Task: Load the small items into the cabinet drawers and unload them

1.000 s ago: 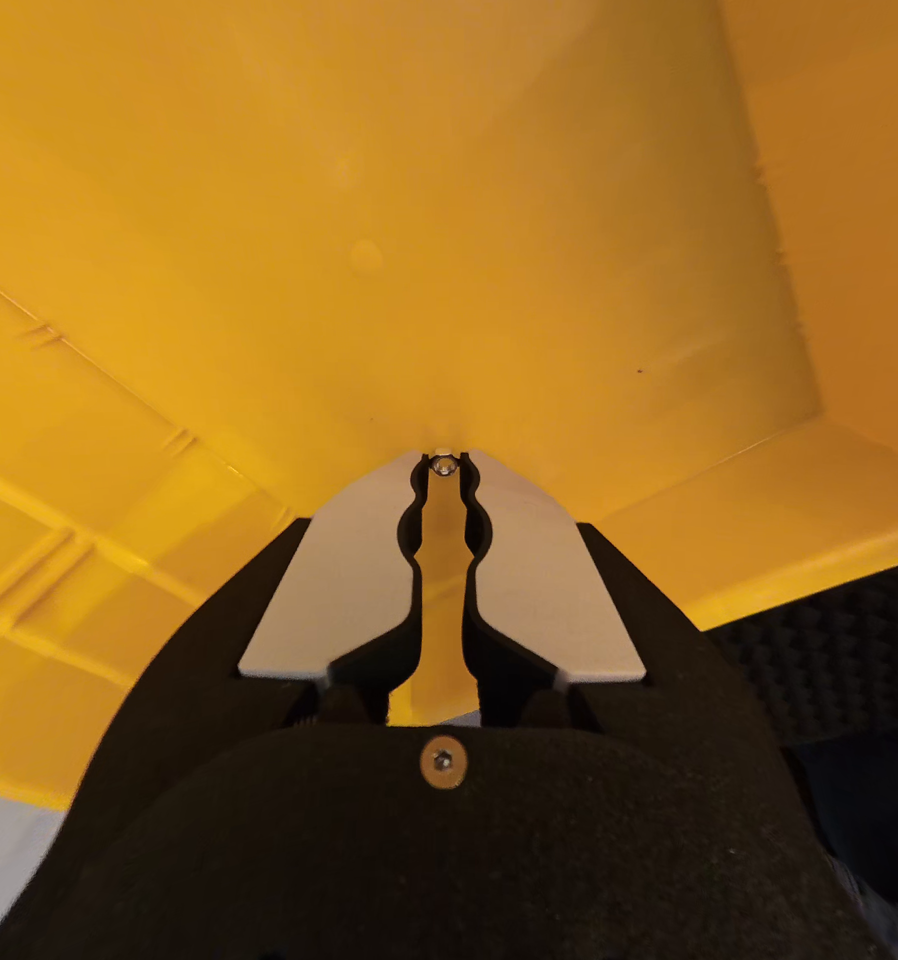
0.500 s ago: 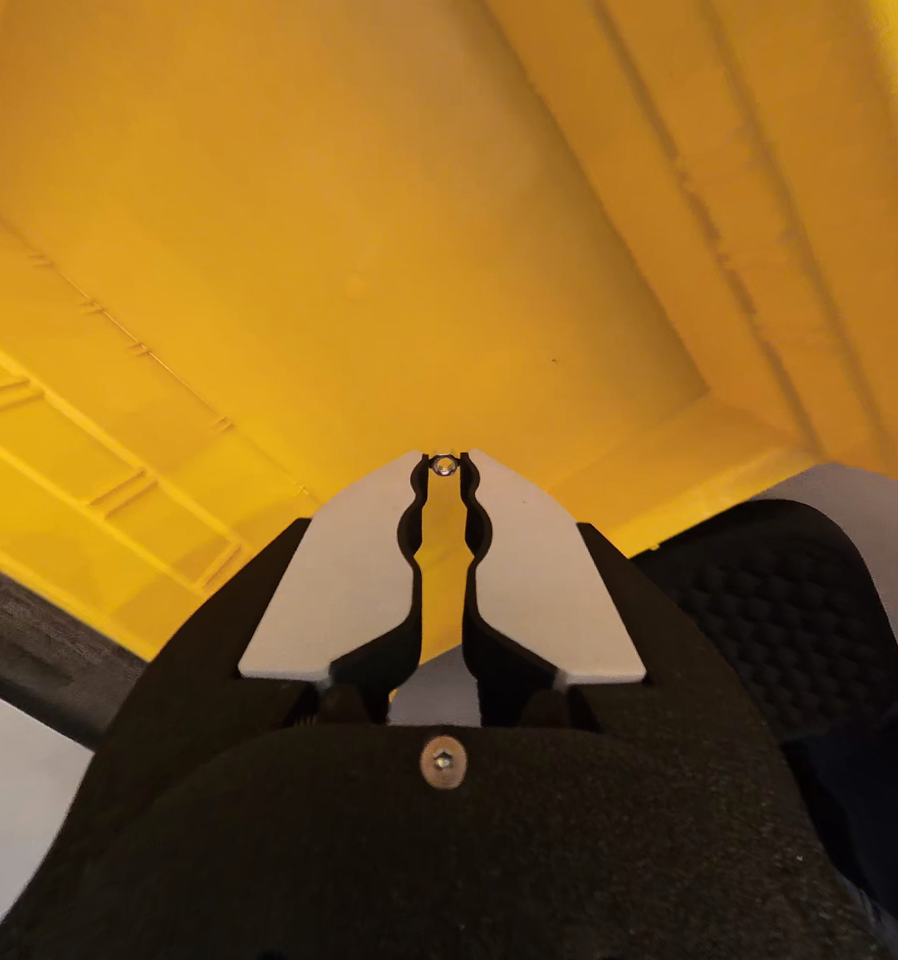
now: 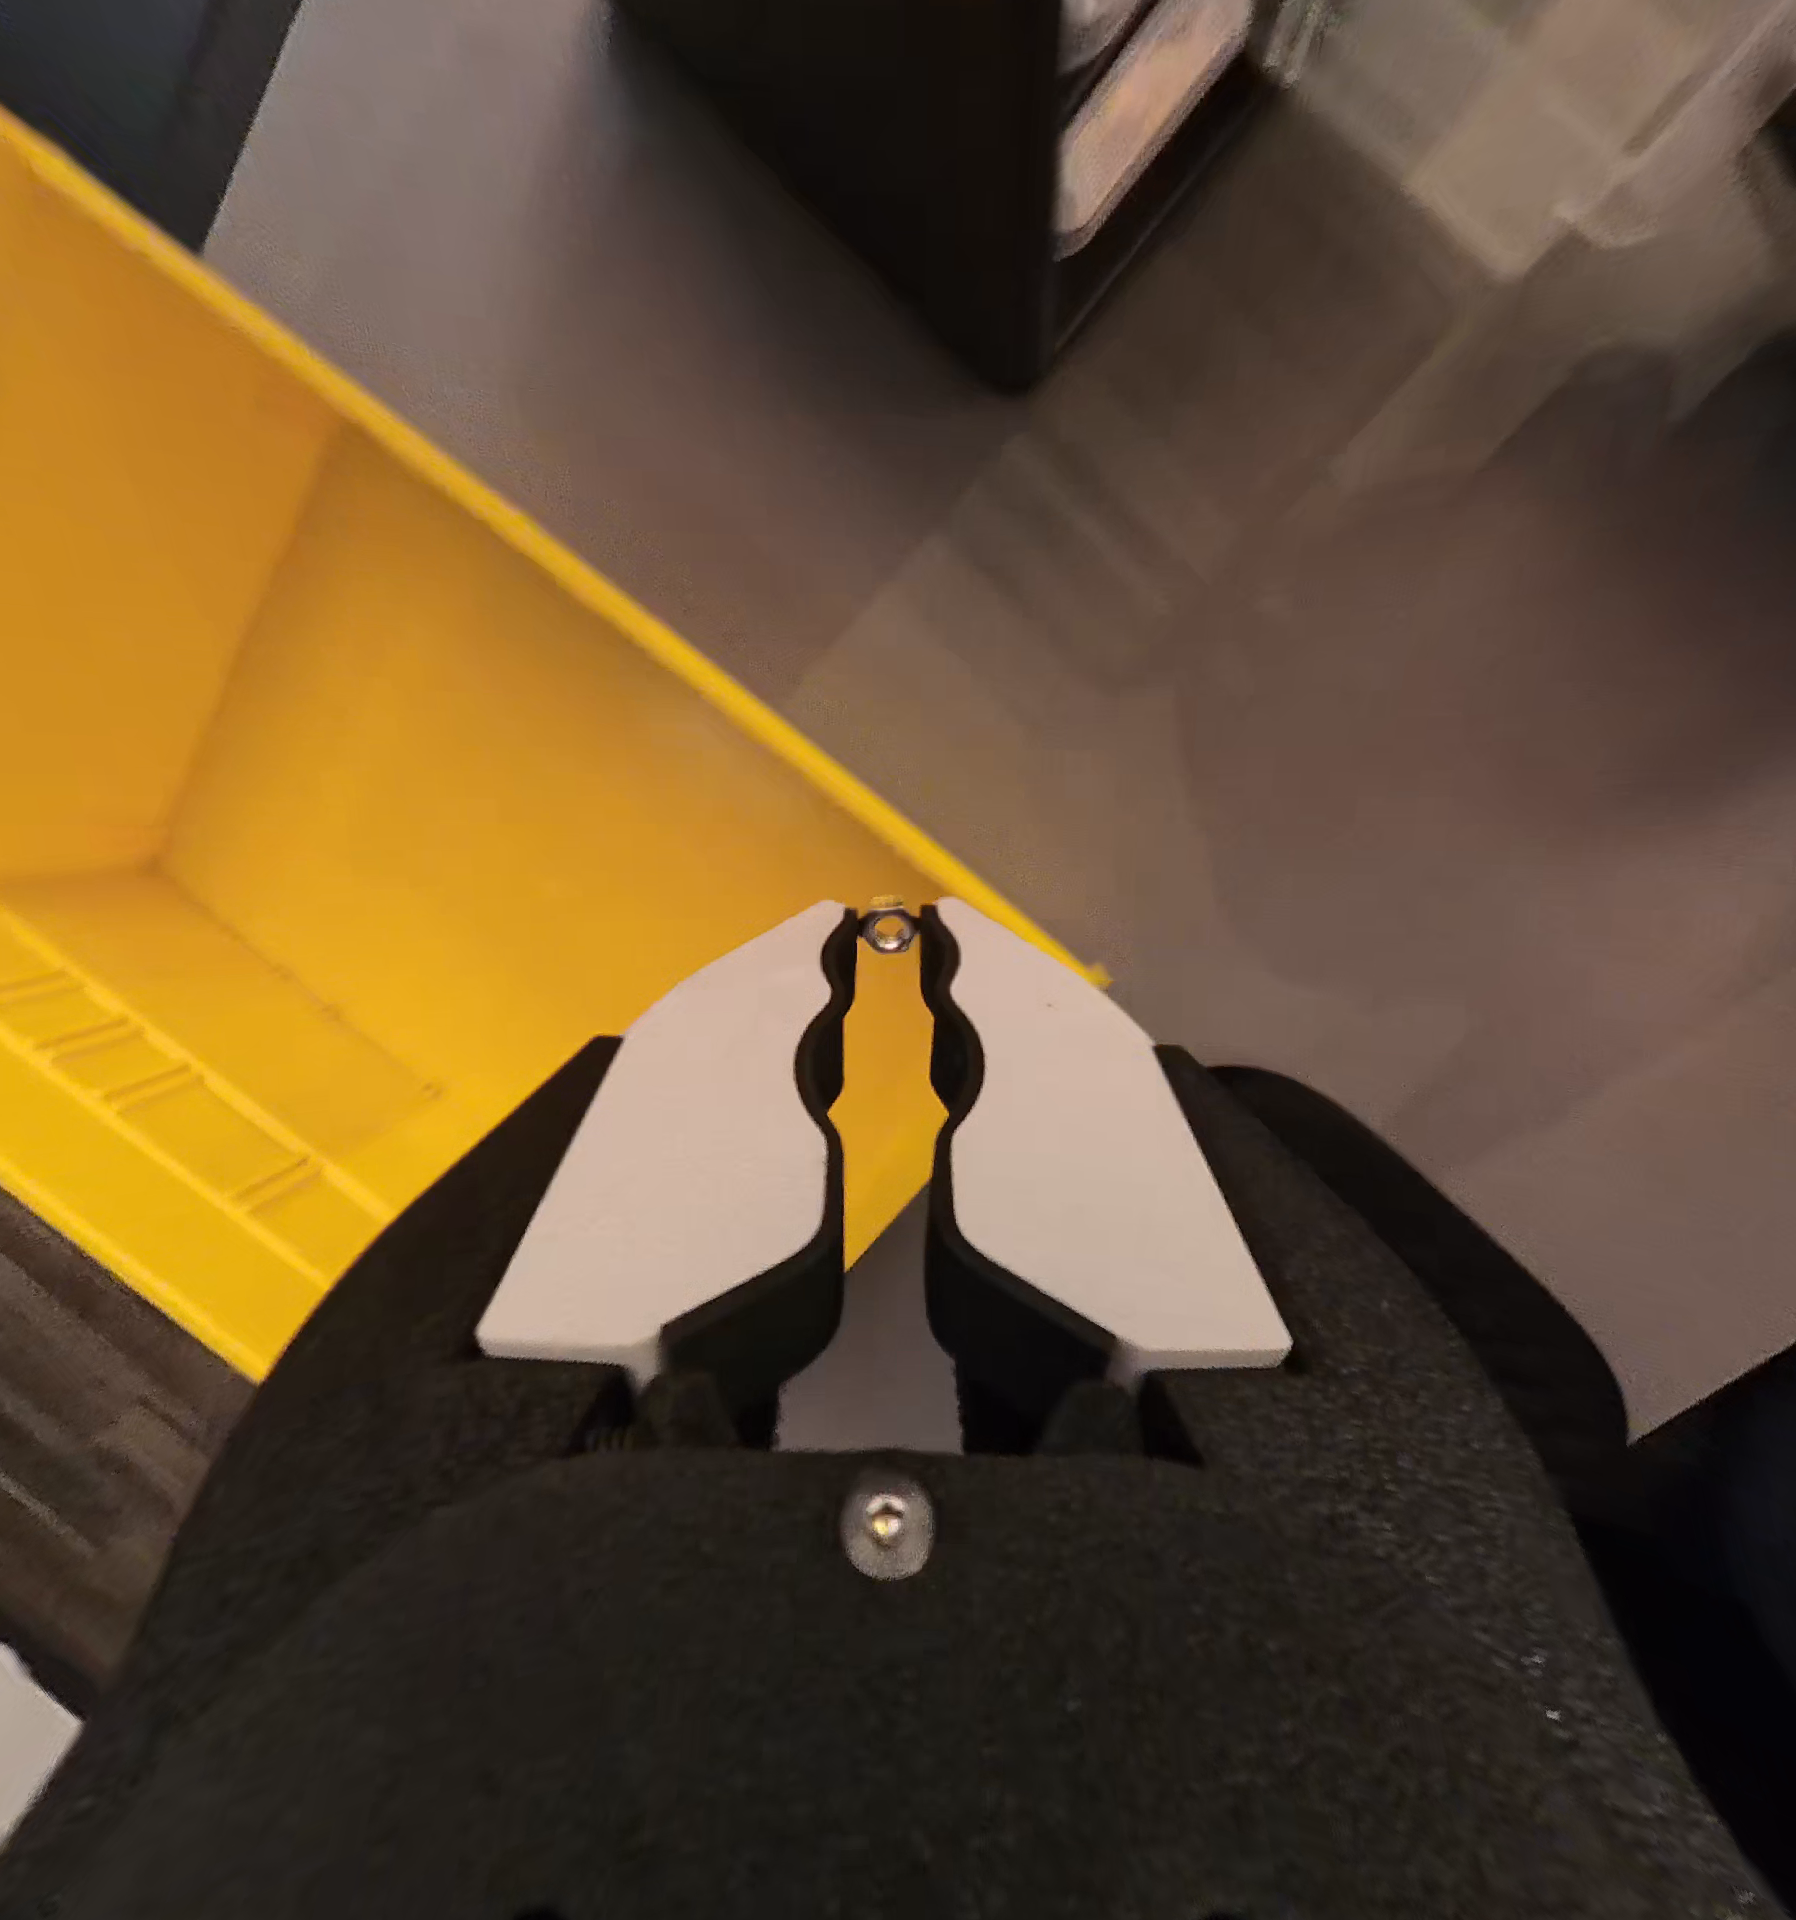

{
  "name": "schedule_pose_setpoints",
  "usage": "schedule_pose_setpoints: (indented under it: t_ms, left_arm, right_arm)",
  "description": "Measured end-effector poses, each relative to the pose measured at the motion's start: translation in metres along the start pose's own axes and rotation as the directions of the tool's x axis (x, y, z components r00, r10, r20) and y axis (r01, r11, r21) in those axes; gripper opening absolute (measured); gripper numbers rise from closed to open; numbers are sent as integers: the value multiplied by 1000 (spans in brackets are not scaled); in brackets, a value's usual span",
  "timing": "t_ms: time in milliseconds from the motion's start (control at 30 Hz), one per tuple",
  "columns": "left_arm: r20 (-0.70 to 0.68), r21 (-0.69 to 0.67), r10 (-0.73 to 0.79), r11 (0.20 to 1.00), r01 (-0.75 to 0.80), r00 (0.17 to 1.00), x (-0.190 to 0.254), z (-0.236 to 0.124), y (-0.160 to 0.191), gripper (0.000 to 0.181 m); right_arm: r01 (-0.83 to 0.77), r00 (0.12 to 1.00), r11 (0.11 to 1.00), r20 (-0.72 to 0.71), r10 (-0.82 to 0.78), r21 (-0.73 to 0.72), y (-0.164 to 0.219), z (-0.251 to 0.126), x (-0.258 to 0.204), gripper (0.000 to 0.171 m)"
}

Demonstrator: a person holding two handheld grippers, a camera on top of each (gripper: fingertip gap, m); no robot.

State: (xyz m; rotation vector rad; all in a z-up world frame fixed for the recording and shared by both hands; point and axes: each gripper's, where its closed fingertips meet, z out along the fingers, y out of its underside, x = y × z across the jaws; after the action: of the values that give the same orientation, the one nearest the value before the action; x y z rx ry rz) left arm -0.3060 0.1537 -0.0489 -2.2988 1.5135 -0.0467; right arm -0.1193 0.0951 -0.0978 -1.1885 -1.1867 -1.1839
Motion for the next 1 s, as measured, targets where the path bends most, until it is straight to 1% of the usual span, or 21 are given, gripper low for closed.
schedule_pose_setpoints:
  t_ms: [100, 233, 267, 367, 500, 667, 833, 933, 1000]
  left_arm:
    - [-29, 51, 73, 996, -71, 997, 28, 1, -18, 11]
    - [-158, 133, 165, 980, -145, 974, 83, 10, -54, 11]
    - [-167, 141, 177, 978, -154, 970, 92, 13, -65, 11]
    - [-105, 136, 243, 964, -228, 964, 108, 26, -103, 11]
    - [9, 42, 370, 928, -370, 929, 112, 52, -136, 11]
    - [117, -83, 526, 850, -520, 842, 106, 83, -146, 11]
    - [103, -136, 596, 801, -582, 796, 110, 98, -145, 11]
    - [119, -191, 631, 772, -606, 767, 104, 103, -145, 11]
    - [87, -210, 634, 766, -608, 769, 104, 107, -143, 11]
  right_arm:
    - [-16, 1000, 1000, 8, 16, 6, -1, 1, 0, 12]
    - [-20, 999, 999, 30, 19, 31, -3, 1, -4, 12]
    - [-24, 999, 999, 33, 23, 43, -5, 1, -4, 12]
    - [-46, 999, 997, 30, 44, 62, -7, 0, -2, 12]
    - [-66, 997, 996, 37, 63, 67, -7, 1, -1, 13]
    - [-95, 995, 992, 43, 92, 82, -8, -2, 2, 17]
    - [-113, 992, 988, 69, 106, 108, -11, -4, 2, 19]
    - [-98, 992, 989, 93, 87, 111, -13, -4, -3, 20]
    - [-94, 992, 990, 94, 84, 108, -12, -3, -3, 20]
